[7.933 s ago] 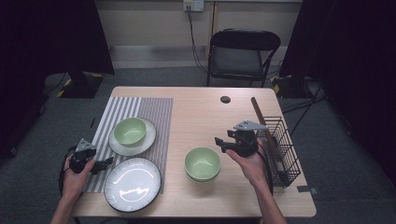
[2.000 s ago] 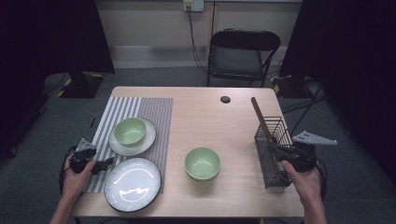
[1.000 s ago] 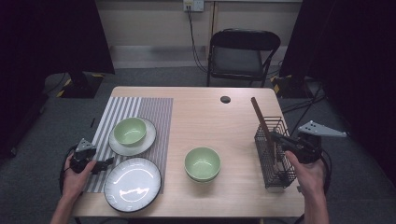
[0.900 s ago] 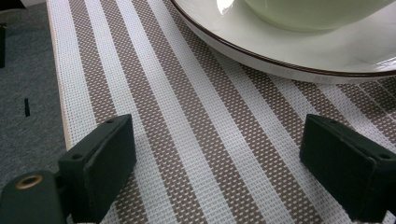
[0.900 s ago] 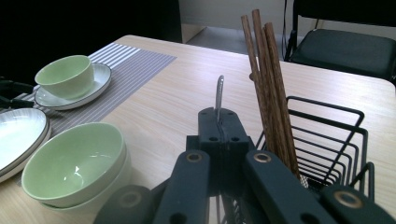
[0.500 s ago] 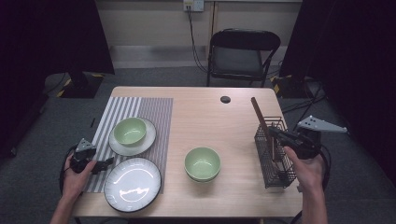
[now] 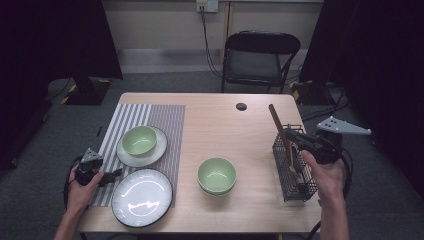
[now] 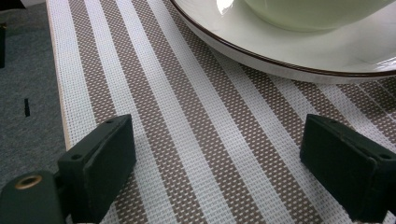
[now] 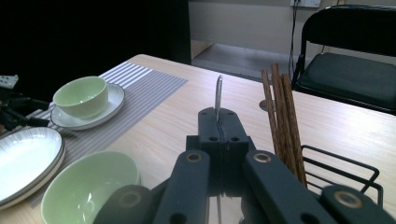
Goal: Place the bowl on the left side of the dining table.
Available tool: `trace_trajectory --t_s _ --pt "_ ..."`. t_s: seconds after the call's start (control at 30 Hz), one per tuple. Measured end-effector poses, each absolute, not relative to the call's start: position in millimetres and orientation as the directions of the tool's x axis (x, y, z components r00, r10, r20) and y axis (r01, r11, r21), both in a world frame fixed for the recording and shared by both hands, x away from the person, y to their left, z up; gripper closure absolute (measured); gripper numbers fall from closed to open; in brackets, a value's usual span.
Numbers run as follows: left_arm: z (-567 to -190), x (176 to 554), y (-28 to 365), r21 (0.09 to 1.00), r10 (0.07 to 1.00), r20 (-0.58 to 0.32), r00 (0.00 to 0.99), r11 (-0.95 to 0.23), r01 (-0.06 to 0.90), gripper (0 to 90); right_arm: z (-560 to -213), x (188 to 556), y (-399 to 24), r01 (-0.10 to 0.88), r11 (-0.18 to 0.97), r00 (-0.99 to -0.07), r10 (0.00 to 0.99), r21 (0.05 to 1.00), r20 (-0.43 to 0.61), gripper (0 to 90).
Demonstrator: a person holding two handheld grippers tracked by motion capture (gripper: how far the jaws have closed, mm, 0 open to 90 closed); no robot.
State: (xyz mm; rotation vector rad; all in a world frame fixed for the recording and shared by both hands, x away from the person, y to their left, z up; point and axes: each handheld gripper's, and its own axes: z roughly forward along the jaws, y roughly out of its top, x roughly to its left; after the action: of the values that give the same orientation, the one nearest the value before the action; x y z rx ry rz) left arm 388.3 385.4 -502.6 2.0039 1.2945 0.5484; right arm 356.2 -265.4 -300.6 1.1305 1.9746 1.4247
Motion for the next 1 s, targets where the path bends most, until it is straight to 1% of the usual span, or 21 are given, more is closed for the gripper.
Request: trace_trajectory --t_s 0.37,0.6,0.77,0.9,1.0 --pt "-502.5 388.3 385.4 0.733 0.909 -0.014 0.416 -0.274 0.623 9.8 -290.7 366.7 -260.5 0.323 0.104 -0.564 0.819 0.94 0.103 90.0" --pt "-502.3 388.6 385.4 0.731 0.909 -0.014 0.417 -0.275 0.625 9.8 -280.1 371.5 -252.5 0.308 0.11 -0.576 0.812 0.945 0.093 90.0" --pt "-502.1 390.9 384.3 0.724 0.908 -0.014 0.418 -0.28 0.631 7.6 -275.4 380.7 -244.3 0.301 0.105 -0.584 0.806 0.948 0.096 90.0" --pt "-501.8 390.4 384.4 0.725 0.91 -0.013 0.414 -0.277 0.63 8.2 -274.7 384.9 -235.7 0.302 0.111 -0.599 0.795 0.947 0.098 90.0" --pt "-500.9 388.9 385.0 0.723 0.913 -0.014 0.408 -0.272 0.635 10.6 -275.8 387.0 -229.6 0.301 0.114 -0.609 0.787 0.947 0.099 90.0"
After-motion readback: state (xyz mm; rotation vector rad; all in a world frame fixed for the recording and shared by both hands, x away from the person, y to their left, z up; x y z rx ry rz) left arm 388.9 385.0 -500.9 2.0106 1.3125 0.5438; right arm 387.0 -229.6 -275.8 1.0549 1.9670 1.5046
